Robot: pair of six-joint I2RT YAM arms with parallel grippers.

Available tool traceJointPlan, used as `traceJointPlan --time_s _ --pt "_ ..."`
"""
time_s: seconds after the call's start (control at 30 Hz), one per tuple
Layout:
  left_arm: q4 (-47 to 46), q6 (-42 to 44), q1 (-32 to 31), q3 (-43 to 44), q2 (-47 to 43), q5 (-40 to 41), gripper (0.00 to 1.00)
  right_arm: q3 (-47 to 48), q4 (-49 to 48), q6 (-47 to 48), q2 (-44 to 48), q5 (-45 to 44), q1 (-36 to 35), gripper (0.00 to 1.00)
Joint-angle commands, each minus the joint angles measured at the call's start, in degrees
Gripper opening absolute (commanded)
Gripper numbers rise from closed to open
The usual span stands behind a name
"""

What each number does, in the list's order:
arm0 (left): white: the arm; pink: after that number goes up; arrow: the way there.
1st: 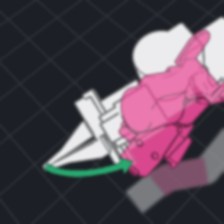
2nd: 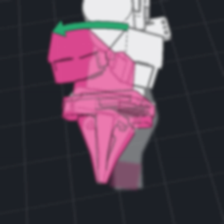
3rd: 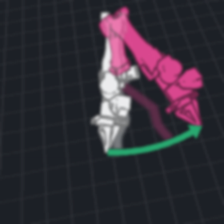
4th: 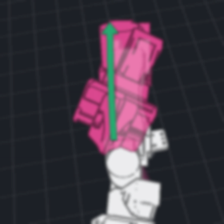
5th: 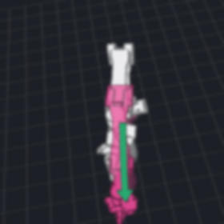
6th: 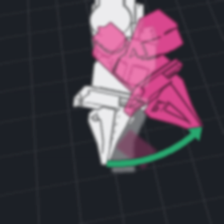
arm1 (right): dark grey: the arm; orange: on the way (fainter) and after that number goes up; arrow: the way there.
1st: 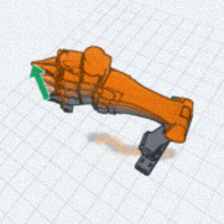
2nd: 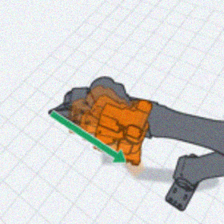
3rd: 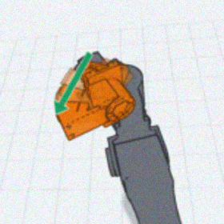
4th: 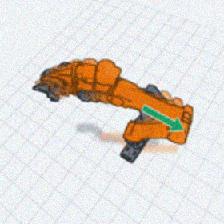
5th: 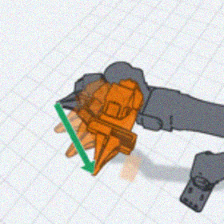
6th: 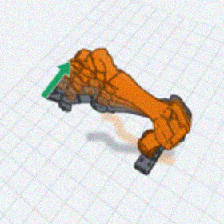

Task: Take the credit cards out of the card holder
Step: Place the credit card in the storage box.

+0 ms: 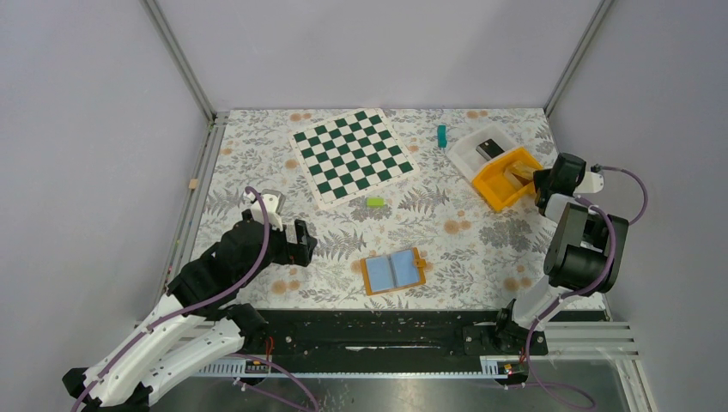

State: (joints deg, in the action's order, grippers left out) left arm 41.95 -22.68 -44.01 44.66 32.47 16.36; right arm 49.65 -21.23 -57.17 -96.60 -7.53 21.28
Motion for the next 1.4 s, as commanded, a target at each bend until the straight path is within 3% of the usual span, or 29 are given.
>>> traceJointPlan --time_s 0.0,0.13,0.37,0.77,1.0,1.17,1.37 --pt "-1.2 0.7 0.1 1.3 0.1 1.0 0.99 0.7 2.4 0.4 -0.2 -2.2 0.3 0.13" --pt "-1.2 0.7 0.1 1.4 0.3 1.0 0.99 0.1 -0.2 -0.1 -0.4 -1.4 0.3 0.0" --pt "-1.1 0.7 0.1 1.5 0.7 0.9 0.99 -2.6 -10.0 -4.7 -1.8 -1.7 0.3 0.0" --pt "-1.1 1.1 0.1 1.6 1.5 0.2 0.99 -5.2 -17.9 -4.9 -6.3 -1.6 0.3 0.0" --pt "-1.1 1.0 0.1 1.6 1.7 0.3 0.99 -1.7 -11.3 -2.2 -5.8 -0.7 0.3 0.21" --pt "-1.1 0.8 0.1 1.6 1.6 0.4 0.99 -0.6 -7.3 -2.8 -4.8 -1.4 0.3 0.27" --pt "-1.0 0.8 0.1 1.6 1.7 0.3 0.99 4.5 4.6 0.1 -2.6 -4.6 0.3 0.36"
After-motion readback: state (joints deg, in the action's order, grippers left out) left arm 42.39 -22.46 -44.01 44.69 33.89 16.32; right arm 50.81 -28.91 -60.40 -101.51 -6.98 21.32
